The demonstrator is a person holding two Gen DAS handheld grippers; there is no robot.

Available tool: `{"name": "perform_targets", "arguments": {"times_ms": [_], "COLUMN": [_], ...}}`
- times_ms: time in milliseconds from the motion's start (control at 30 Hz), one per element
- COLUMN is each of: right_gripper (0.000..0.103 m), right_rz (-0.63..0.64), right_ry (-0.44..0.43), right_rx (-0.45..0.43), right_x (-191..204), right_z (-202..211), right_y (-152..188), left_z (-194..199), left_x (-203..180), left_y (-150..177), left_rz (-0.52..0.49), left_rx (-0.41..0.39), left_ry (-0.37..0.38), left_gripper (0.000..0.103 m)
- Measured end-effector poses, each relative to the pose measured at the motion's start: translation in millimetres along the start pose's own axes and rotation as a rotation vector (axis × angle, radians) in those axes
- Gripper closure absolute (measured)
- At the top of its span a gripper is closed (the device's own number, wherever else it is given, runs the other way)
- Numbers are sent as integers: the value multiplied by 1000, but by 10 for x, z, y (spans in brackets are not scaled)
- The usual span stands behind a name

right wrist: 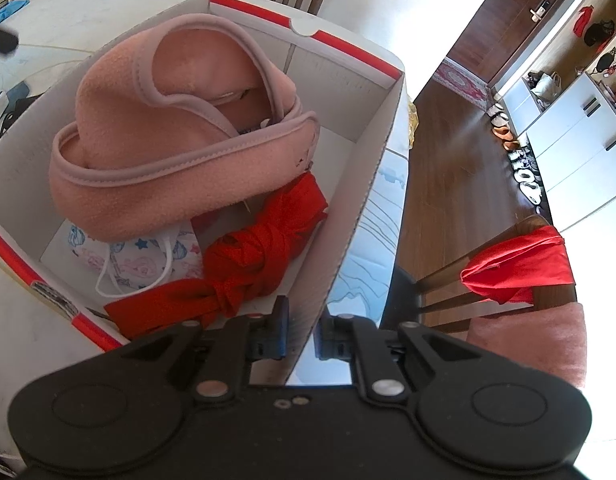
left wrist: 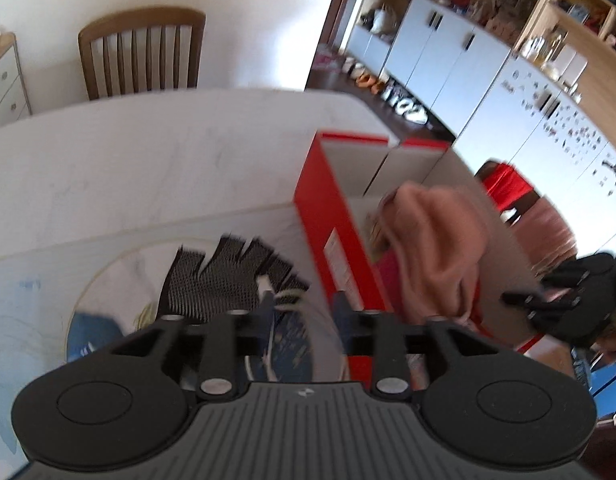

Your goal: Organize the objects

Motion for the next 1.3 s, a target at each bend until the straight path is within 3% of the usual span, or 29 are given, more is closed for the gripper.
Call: {"name": "perform_targets", "arguments": {"times_ms": [33,67,400,733,900,1067,1300], "right_gripper": [92,92,92,92,92,92,92], "right_rz": [0,-1,-4,-11,-16,-17,-18], "right_ry": [0,0,-1,-1,-1,-1,1], "right_rx": [0,1,2,5,6,6,6], "right_x": [-1,-1,3,-1,-5,-7,-4], "right_z": [-1,0,-8,-7,-3,-2,0], "right_y": [1,0,14,6,3,4,-1], "left_z": [-32,-71,-545,-825,-889,-910,-883], "left_x": [21,40,224,262,249,210,226], "left_y": [45,92,599,653,589,546,543], "left_rz": [1,2,40,37,10,-19,-50], "left_rx": [6,15,141,159,151,149,145], "left_ry": [0,4,-66,-129,-149,-193,-250], "left_gripper": [44,37,37,38,45,68,91]}}
Point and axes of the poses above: each gripper's, at about its wrist camera, not at the fingertips, and z roughly against the way its jaws point, x to its left, y to its underside, the point moved 6 cm from there along -z, roughly the way its jaws point, and after that the axes turned 8 degrees about y, right-handed, at the moved point
